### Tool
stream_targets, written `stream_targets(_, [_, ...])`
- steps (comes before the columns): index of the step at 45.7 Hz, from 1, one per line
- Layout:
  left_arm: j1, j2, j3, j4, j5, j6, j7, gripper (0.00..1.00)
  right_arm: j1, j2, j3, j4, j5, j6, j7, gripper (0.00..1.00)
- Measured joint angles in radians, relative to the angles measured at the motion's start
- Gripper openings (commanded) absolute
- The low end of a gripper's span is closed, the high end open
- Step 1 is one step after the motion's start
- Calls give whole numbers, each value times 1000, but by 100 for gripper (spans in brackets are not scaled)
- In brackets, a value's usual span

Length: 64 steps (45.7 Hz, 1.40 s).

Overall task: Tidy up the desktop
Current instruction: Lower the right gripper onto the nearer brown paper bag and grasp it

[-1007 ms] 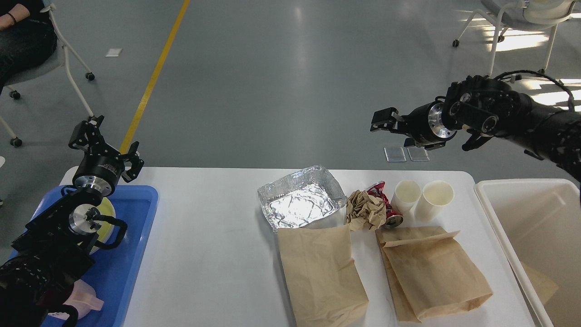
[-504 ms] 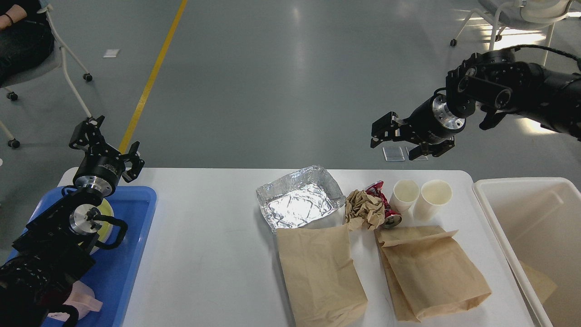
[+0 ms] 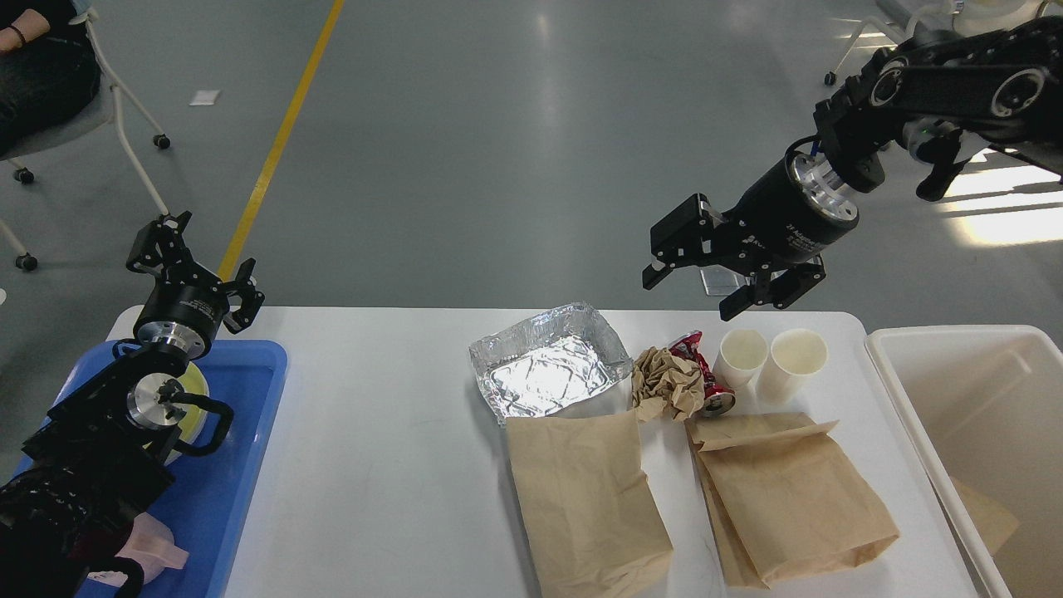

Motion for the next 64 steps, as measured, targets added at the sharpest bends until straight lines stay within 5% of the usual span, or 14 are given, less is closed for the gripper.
stream_targets(17, [0,0,0,0,0,0,1,99,-280,183,23,-44,-27,-108,-41,100])
stream_targets(30, [0,0,0,0,0,0,0,99,-473,353,30,-254,-93,-143,-68,100])
stream_targets(50, [0,0,0,0,0,0,0,99,-582,394,27,-302,-145,-232,-113,97])
stream_targets(54, [0,0,0,0,0,0,1,99,-576,390,29,-295,-143,-236,-113,74])
stream_targets(60, [0,0,0,0,0,0,1,99,-570,382,32,-278,-141,-229,-115,3])
stream_targets(64, [0,0,0,0,0,0,1,99,-564,374,34,-249,-140,-211,-116,0])
